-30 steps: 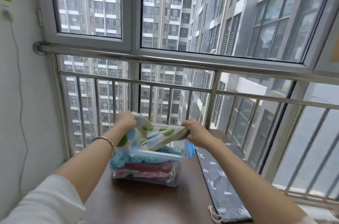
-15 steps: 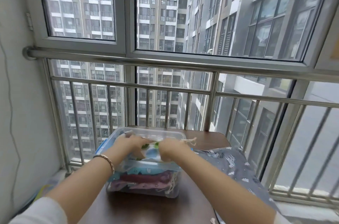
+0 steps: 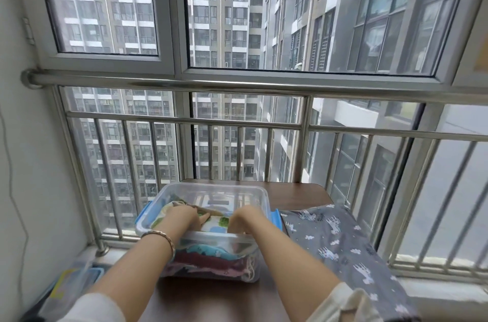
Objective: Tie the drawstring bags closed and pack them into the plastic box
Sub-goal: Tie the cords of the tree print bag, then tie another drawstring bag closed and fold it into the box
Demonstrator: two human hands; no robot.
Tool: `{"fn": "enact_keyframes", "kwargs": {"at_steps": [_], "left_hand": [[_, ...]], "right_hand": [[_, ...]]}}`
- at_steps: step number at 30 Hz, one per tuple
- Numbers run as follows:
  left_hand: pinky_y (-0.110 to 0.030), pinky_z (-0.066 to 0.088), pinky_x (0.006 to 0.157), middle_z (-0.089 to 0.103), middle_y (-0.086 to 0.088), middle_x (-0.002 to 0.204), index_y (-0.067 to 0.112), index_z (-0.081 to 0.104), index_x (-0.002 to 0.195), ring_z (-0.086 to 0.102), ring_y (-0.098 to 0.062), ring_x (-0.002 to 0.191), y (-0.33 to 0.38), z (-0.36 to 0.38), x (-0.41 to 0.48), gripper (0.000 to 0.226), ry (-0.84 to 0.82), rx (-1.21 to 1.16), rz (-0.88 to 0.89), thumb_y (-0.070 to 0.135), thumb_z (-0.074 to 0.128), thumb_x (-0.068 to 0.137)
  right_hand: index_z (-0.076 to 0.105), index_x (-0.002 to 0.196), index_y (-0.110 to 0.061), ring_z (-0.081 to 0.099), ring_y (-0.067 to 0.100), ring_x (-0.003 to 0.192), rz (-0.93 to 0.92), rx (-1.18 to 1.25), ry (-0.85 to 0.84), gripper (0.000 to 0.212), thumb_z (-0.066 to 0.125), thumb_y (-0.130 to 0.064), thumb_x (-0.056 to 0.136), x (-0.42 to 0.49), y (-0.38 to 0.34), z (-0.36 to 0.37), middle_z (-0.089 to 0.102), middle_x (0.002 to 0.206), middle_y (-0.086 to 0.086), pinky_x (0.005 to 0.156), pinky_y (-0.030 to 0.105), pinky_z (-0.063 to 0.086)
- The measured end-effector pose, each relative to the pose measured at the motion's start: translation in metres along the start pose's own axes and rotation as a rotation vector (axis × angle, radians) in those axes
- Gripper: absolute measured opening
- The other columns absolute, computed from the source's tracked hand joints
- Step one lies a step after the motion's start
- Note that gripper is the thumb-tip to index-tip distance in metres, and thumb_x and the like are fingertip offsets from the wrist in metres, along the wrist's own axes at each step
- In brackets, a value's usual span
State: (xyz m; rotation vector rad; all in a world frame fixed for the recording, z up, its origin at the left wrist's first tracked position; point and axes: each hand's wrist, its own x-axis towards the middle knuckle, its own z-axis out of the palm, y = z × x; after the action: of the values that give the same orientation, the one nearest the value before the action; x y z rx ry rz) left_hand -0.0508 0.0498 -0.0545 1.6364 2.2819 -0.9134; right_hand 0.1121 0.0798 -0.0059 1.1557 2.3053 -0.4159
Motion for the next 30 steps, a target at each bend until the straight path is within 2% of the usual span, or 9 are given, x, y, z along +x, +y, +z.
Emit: {"fn": "enact_keyframes", "kwargs": {"at_steps": [5,7,8,10,15,18,21,26,30], "left_hand": [[-0.055,0.016,0.117,0.002,0.001,0.162,0.044,0.002,0.150,0.013,-0.032,0.147,-0.003,-0.002,-0.004,0.067,0.021,-0.153,0.056,0.051,0.039,0.094],[-0.046,0.031,0.114,0.025,0.005,0.156,0.037,0.021,0.149,0.034,-0.024,0.139,0.000,-0.013,-0.014,0.082,0.062,-0.394,0.115,0.067,0.055,0.081],[-0.040,0.040,0.109,0.040,0.002,0.149,0.026,0.035,0.146,0.046,-0.020,0.129,0.004,-0.022,-0.021,0.084,0.152,-0.518,0.144,0.068,0.058,0.078],[-0.033,0.050,0.097,0.056,-0.005,0.133,0.012,0.050,0.134,0.058,-0.018,0.111,0.019,-0.040,-0.034,0.064,0.428,-0.721,0.184,0.052,0.062,0.085],[-0.035,0.055,0.080,0.067,-0.002,0.110,0.016,0.060,0.115,0.064,-0.018,0.094,0.091,-0.084,-0.078,0.028,0.903,-0.824,0.256,0.025,0.060,0.089],[-0.024,0.042,0.056,0.063,-0.004,0.087,0.013,0.054,0.092,0.055,-0.017,0.071,0.146,-0.092,-0.114,0.012,1.109,-0.773,0.348,0.022,0.061,0.088],[-0.032,0.047,0.059,0.063,-0.004,0.087,0.014,0.052,0.088,0.057,-0.022,0.074,0.198,-0.079,-0.138,0.010,1.011,-0.687,0.504,0.019,0.060,0.085],[-0.040,0.052,0.086,0.063,-0.011,0.112,0.011,0.061,0.108,0.059,-0.032,0.103,0.263,-0.023,-0.136,0.037,0.482,-0.313,0.598,0.038,0.064,0.082],[-0.043,0.048,0.090,0.054,-0.016,0.122,0.011,0.052,0.117,0.053,-0.037,0.115,0.284,0.015,-0.127,0.040,0.467,-0.304,0.524,0.034,0.055,0.085]], "right_hand": [[0.040,0.141,0.002,0.051,0.029,0.125,-0.033,0.072,-0.031,0.046,0.044,-0.019,0.100,0.001,0.003,0.001,0.047,0.141,0.015,0.098,0.037,0.043],[0.057,0.119,0.001,0.059,0.025,0.090,-0.073,0.168,0.036,0.030,0.048,-0.017,0.097,-0.003,0.010,-0.004,0.058,0.101,0.010,0.076,0.033,0.048],[0.061,0.103,0.000,0.058,0.025,0.079,-0.096,0.256,0.119,0.019,0.053,-0.014,0.093,-0.004,0.017,-0.007,0.054,0.086,0.009,0.064,0.030,0.047],[0.064,0.101,0.005,0.061,0.026,0.080,-0.146,0.507,0.266,0.019,0.056,-0.006,0.089,-0.013,0.035,-0.013,0.056,0.087,0.012,0.054,0.027,0.050],[0.067,0.090,-0.005,0.065,0.019,0.080,-0.170,0.783,0.516,0.016,0.051,-0.003,0.093,-0.051,0.093,-0.012,0.067,0.090,0.010,0.068,0.027,0.056],[0.066,0.082,-0.002,0.064,0.022,0.074,-0.095,0.846,0.599,0.022,0.046,0.003,0.090,-0.065,0.138,0.009,0.066,0.078,0.010,0.070,0.033,0.055],[0.068,0.078,-0.004,0.065,0.023,0.071,0.021,0.801,0.590,0.026,0.045,0.005,0.087,-0.080,0.177,0.040,0.069,0.078,0.014,0.070,0.035,0.057],[0.069,0.094,0.001,0.067,0.022,0.075,0.149,0.690,0.344,0.027,0.043,0.003,0.090,-0.097,0.214,0.097,0.070,0.090,0.014,0.072,0.033,0.058],[0.068,0.085,-0.005,0.066,0.019,0.071,0.203,0.723,0.325,0.026,0.044,0.004,0.090,-0.098,0.229,0.127,0.070,0.091,0.011,0.068,0.029,0.058]]}}
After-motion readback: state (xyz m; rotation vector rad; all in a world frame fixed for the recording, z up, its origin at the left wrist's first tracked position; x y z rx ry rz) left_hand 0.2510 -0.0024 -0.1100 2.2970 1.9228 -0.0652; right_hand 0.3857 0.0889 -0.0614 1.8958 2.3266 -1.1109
